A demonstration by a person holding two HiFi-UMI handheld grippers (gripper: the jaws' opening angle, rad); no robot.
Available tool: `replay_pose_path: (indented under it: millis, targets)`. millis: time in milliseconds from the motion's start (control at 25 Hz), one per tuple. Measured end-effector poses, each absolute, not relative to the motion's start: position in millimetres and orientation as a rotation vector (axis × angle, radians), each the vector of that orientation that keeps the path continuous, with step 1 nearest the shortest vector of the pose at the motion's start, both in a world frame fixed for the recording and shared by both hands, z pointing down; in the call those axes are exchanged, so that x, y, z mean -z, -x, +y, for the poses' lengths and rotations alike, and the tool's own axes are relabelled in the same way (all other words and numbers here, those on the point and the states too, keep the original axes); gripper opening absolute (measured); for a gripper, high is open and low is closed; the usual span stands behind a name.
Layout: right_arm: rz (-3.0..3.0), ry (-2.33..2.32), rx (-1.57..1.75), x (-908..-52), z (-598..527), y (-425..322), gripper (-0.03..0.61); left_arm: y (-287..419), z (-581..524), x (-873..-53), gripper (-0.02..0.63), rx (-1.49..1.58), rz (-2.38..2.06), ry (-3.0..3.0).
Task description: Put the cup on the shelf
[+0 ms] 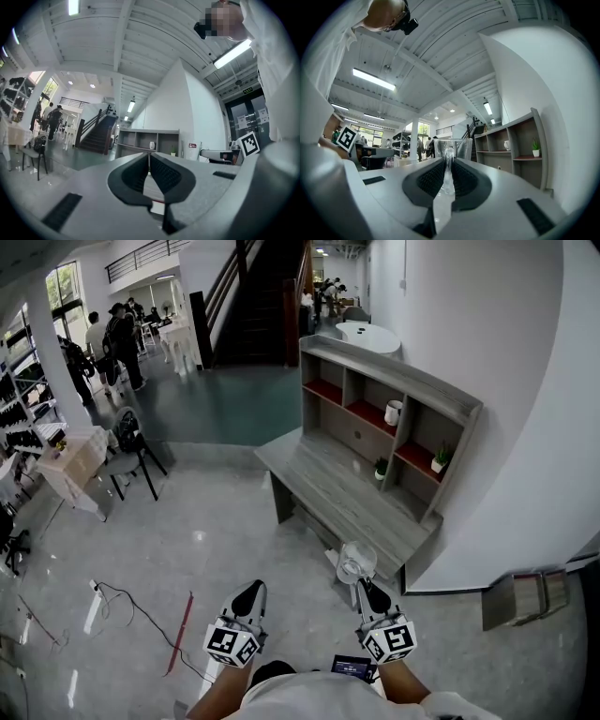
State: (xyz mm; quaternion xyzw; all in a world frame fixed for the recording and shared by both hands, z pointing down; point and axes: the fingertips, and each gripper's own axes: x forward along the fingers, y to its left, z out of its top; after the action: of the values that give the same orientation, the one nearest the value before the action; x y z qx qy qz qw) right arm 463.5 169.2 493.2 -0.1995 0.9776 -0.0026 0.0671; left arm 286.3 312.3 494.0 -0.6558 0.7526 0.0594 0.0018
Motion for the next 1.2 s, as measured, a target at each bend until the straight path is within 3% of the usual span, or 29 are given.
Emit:
replay_pose_path:
  millis: [480,1200]
  targets:
    - [2.964,0.575,0.026,-505,123,-430,0.048,-252,268,-506,0.011,-0.195,2.377,2.08]
    - [2.932,0.587,0.034,-478,26,-262,0.048,-86,164,-499,0.011,-0.181,2.3,2.123]
